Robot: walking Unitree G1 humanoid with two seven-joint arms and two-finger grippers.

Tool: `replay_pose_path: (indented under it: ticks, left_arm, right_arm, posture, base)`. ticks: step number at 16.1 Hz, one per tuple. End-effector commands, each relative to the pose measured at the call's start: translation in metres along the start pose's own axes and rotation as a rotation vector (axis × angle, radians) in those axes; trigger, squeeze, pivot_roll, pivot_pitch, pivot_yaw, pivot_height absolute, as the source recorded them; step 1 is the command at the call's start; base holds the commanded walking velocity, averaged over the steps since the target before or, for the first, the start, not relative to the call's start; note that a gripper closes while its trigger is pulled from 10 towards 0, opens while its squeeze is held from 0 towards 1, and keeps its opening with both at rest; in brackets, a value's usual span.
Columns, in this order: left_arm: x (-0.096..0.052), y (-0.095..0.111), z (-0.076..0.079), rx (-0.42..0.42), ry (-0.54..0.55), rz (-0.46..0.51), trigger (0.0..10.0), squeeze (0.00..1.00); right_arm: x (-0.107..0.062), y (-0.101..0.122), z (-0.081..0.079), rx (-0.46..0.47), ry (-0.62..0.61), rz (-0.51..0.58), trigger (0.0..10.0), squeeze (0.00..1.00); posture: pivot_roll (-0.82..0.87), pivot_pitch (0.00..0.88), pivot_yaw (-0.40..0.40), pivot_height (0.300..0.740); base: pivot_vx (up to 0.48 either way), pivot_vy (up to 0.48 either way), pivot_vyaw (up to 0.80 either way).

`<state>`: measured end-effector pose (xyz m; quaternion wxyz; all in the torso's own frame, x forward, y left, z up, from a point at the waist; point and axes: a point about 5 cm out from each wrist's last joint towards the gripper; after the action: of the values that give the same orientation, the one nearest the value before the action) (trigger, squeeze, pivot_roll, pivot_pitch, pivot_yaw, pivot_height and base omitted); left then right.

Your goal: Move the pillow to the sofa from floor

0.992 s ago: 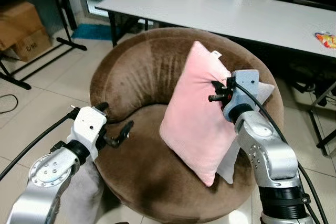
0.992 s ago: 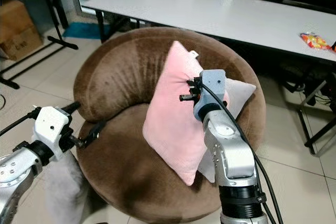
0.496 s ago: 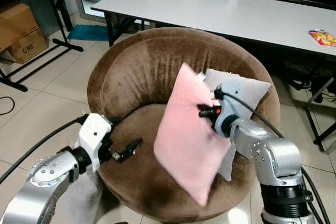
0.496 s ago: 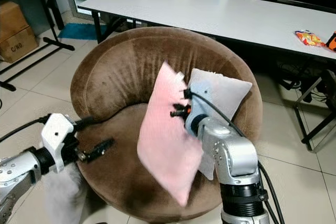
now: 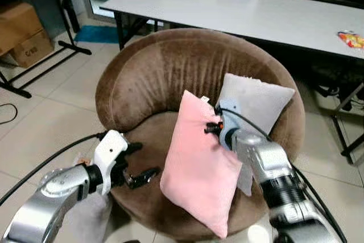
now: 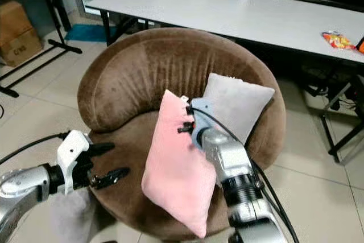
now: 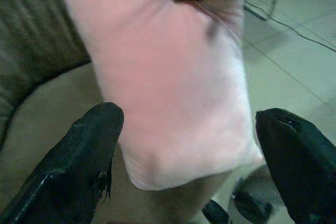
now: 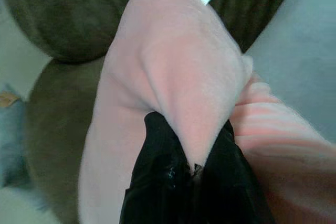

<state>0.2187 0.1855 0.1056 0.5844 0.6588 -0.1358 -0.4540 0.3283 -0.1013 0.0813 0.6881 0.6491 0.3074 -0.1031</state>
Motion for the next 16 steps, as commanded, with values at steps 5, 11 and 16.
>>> replay_pose_path:
  ticks: [5, 11, 16]
  left_arm:
    - [-0.001, 0.0, -0.002, 0.031, -0.042, -0.027, 10.0, 0.0]
    - [-0.006, 0.013, -0.012, 0.141, 0.185, 0.076, 10.0, 0.0]
    - [-0.026, 0.02, -0.005, 0.132, 0.501, 0.207, 10.0, 0.0]
  right_arm:
    - [0.001, 0.043, 0.037, 0.084, -0.204, 0.256, 10.0, 1.0]
    - [-0.018, 0.048, 0.045, -0.065, -0.206, 0.37, 10.0, 1.0]
    - [-0.072, 0.026, 0.026, -0.038, -0.114, 0.469, 10.0, 0.0]
  posture:
    - [-0.07, 0.0, -0.054, 0.74]
    - [-0.08, 0.0, -0.045, 0.74]
    - [-0.08, 0.0, -0.058, 0.74]
  base:
    - [0.0, 0.0, 0.0]
    - [0.0, 0.0, 0.0]
    - [0.0, 0.048, 0.0]
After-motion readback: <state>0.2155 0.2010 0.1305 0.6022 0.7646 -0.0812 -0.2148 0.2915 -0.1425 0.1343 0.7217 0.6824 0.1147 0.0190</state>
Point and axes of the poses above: a point about 5 cm out from each wrist's last joint towards the gripper, its own x axis pointing out of the wrist towards the gripper, its own y axis along the axis of the wrist's last joint, z = x × y, and after that the axes turned 3 degrees about -x, right-handed
